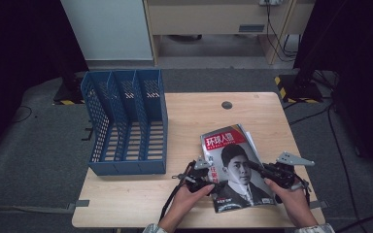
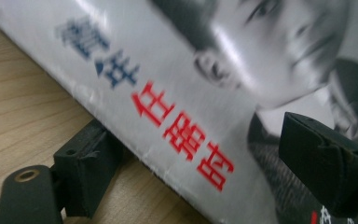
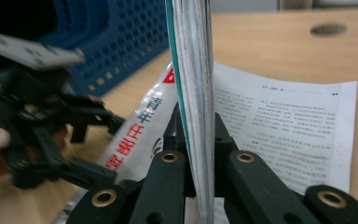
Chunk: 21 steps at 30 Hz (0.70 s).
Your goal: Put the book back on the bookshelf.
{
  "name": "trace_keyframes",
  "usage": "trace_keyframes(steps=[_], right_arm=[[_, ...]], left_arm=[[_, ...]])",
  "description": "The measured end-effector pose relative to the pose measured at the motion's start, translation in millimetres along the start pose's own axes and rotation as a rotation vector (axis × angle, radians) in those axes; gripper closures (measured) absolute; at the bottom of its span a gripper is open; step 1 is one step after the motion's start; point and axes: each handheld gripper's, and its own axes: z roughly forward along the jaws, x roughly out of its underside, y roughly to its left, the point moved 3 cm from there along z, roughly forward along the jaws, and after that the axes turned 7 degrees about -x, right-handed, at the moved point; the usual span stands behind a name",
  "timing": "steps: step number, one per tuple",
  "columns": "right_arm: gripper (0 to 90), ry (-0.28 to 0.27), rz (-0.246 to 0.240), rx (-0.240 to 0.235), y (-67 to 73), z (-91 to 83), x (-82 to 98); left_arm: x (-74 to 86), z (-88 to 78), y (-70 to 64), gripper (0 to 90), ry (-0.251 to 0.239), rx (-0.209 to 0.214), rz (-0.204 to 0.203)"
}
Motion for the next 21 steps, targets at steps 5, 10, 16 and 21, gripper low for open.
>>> trace_keyframes(steps=[5,10,16,21], right_arm=[[84.5,0.158,-0.056,0.084,-1.7,12.5,13.9],[81.3,0.216,-0.049,0.091,0.1,18.6,21.0],[46.4,0.321,-0.096,0.171,-7.2,22.0,25.2],[20.7,0.313,-0.122,0.297,-25.0,17.9,23.6]], left_arm=[[1.2,-2.0,-1.0,24.8,0.011,-0.057,0.056],[2.8,-5.0,-0.7,35.2,0.016,-0.098,0.089],[3.4,-8.0,6.5,49.2,0.008,-0.095,0.065],[3.6,-8.9,8.3,56.0,0.007,-0.094,0.053]])
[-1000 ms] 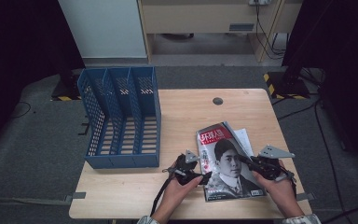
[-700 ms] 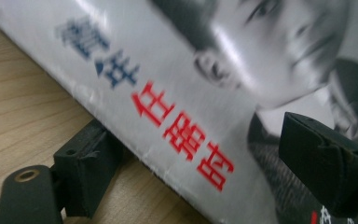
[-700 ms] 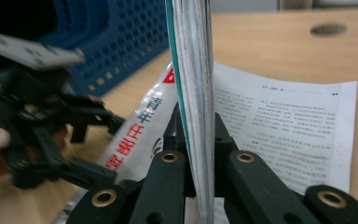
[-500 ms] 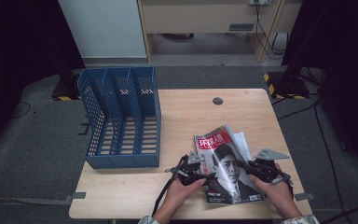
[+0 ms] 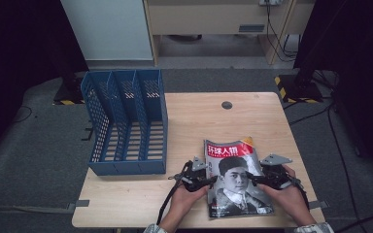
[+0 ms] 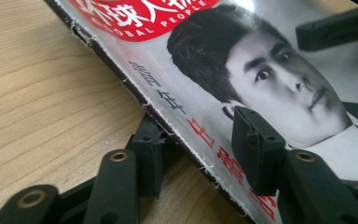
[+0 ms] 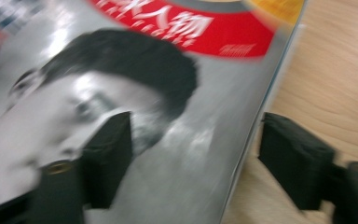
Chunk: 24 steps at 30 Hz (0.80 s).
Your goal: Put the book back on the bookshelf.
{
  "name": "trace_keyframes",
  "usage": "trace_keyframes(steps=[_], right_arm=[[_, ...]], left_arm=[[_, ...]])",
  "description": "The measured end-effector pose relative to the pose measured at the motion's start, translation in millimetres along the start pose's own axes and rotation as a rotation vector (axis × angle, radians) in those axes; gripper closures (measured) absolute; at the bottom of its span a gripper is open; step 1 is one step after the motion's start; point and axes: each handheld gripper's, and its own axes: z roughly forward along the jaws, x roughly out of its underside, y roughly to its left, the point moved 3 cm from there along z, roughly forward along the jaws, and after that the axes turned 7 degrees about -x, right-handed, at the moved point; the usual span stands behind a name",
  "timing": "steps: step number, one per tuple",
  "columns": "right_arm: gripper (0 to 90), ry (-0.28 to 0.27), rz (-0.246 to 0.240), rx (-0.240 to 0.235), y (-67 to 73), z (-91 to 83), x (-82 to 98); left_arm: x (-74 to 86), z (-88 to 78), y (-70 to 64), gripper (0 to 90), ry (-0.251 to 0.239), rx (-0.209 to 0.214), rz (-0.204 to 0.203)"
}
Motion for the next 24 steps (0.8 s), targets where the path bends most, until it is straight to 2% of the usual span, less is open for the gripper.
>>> trace_keyframes(steps=[4,6,9,11,13,16,18,19,20,21,24], right_arm=[[11.3,0.005,0.077,0.004,-9.6,4.7,3.3],[6.6,0.043,0.096,-0.016,-11.9,10.9,7.1],[11.5,0.041,0.098,-0.029,-11.3,13.4,5.3],[12.3,0.032,0.077,-0.029,-9.2,15.4,5.6],[17.9,0.029,0.071,-0.044,-4.6,15.5,4.7],[21.4,0.016,0.068,-0.039,2.2,14.4,6.2],[21.9,0.015,0.063,-0.038,5.4,13.2,7.4],[22.2,0.020,0.062,-0.042,6.4,12.6,7.5],[22.7,0.027,0.058,-0.049,6.8,12.5,7.2],[23.5,0.030,0.052,-0.049,6.3,12.4,6.7],[27.2,0.031,0.052,-0.058,4.8,11.5,6.6]], left_arm=[[-0.2,-1.0,-1.3,58.6,0.009,-0.009,0.004],[-0.6,-1.0,-1.3,58.7,0.013,-0.010,0.011],[-0.3,-2.0,-2.3,59.1,0.021,-0.012,0.013],[-0.3,-2.3,-2.9,59.7,0.023,-0.012,0.013],[-0.2,-3.9,-3.1,60.5,0.033,0.003,-0.003],[1.8,-7.6,-3.9,62.3,0.050,0.016,-0.020],[0.9,-10.7,-5.4,62.8,0.062,0.015,0.001],[-0.6,-12.6,-6.9,63.0,0.066,0.010,0.028],[-0.6,-12.6,-6.9,62.9,0.066,0.010,0.028],[-3.1,-14.5,-8.8,62.7,0.069,0.003,0.061],[-6.3,-12.9,-8.2,55.9,0.073,-0.008,0.073]])
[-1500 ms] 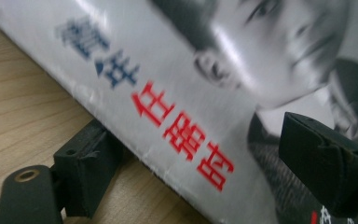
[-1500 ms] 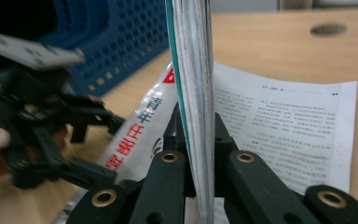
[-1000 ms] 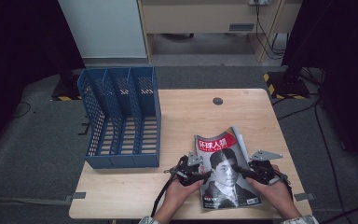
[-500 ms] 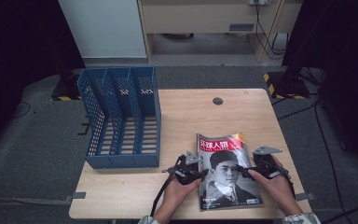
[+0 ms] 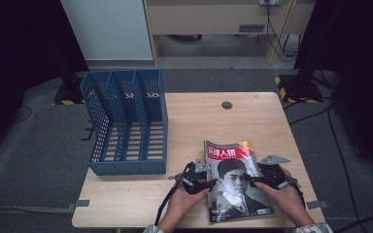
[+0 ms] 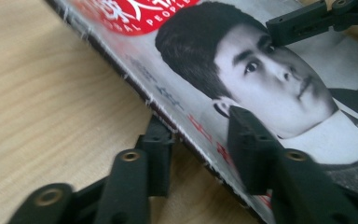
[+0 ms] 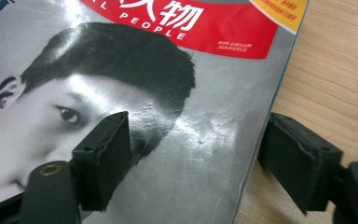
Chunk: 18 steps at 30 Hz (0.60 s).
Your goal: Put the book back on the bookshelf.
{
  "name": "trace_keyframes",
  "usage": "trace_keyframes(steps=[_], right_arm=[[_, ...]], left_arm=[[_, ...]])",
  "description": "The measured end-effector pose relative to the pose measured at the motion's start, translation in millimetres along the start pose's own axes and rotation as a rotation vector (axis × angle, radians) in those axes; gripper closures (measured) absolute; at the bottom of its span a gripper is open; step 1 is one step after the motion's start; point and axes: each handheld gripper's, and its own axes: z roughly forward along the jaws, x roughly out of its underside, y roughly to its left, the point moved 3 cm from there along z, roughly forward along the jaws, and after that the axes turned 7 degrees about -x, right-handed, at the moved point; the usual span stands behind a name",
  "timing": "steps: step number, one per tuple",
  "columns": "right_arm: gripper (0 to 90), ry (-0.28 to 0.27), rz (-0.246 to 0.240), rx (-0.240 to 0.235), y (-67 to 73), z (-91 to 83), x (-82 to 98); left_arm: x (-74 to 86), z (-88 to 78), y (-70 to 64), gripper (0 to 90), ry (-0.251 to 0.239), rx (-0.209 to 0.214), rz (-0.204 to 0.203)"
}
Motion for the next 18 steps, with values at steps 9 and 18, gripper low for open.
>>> trace_keyframes(steps=[9,18], right_arm=[[39.8,-0.020,0.025,0.006,-3.3,-2.3,-0.2],[48.6,-0.032,0.032,-0.002,-5.9,-4.8,1.4]], left_arm=[[-25.4,14.6,22.3,48.5,0.017,0.039,-0.086],[-57.9,36.6,24.4,44.0,0.090,0.039,-0.034]])
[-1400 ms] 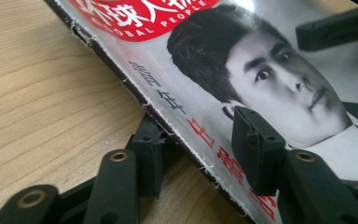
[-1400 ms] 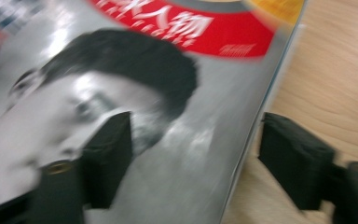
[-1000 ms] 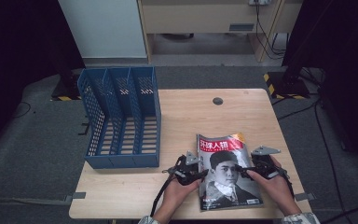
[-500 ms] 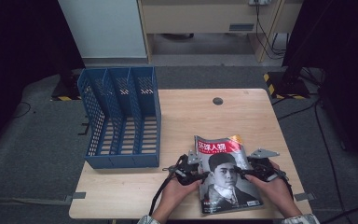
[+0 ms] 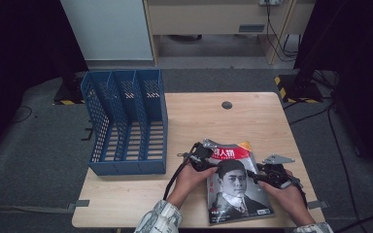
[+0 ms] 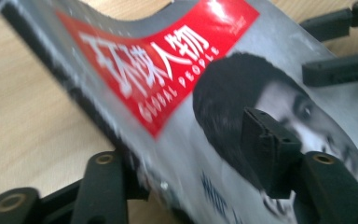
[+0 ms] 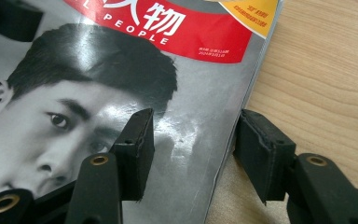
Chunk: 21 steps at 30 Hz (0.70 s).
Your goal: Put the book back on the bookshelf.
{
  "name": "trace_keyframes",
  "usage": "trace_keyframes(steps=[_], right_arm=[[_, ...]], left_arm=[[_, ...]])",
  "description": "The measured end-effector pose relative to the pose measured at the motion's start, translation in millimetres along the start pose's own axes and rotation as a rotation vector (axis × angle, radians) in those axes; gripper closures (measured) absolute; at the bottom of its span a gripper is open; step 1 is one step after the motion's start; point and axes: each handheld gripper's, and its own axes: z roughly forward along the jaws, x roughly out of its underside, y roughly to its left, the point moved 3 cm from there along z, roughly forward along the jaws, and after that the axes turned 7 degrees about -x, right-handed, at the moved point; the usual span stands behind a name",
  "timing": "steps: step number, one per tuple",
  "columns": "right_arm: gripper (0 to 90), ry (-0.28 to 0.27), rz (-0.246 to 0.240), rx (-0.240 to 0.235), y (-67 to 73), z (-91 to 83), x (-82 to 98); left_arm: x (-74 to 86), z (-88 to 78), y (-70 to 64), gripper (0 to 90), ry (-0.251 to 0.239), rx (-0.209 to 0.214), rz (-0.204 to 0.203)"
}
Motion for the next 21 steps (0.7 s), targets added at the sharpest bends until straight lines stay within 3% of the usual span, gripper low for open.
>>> trace_keyframes(steps=[3,8,12,16,19,21], right_arm=[[53.5,-0.023,0.026,-0.011,-3.7,-1.3,1.8],[54.2,-0.021,0.015,-0.015,-4.6,-1.7,1.9],[54.8,-0.021,0.016,-0.011,-3.6,-1.4,1.6],[55.3,-0.020,0.009,-0.016,-4.2,-1.5,1.7],[55.6,-0.022,0.007,-0.015,-4.3,-1.5,1.8],[55.8,-0.022,0.006,-0.016,-4.3,-1.5,1.9]], left_arm=[[-8.3,6.9,3.8,37.6,0.008,-0.016,0.002],[-22.0,14.5,9.2,37.5,0.019,-0.001,-0.002],[-28.2,21.2,13.2,40.0,0.020,-0.007,-0.013],[-30.6,29.1,15.0,43.6,0.039,0.026,-0.027],[-30.6,31.8,16.5,45.2,0.067,0.025,-0.013],[-30.4,32.1,18.3,47.4,0.069,0.042,-0.030]])
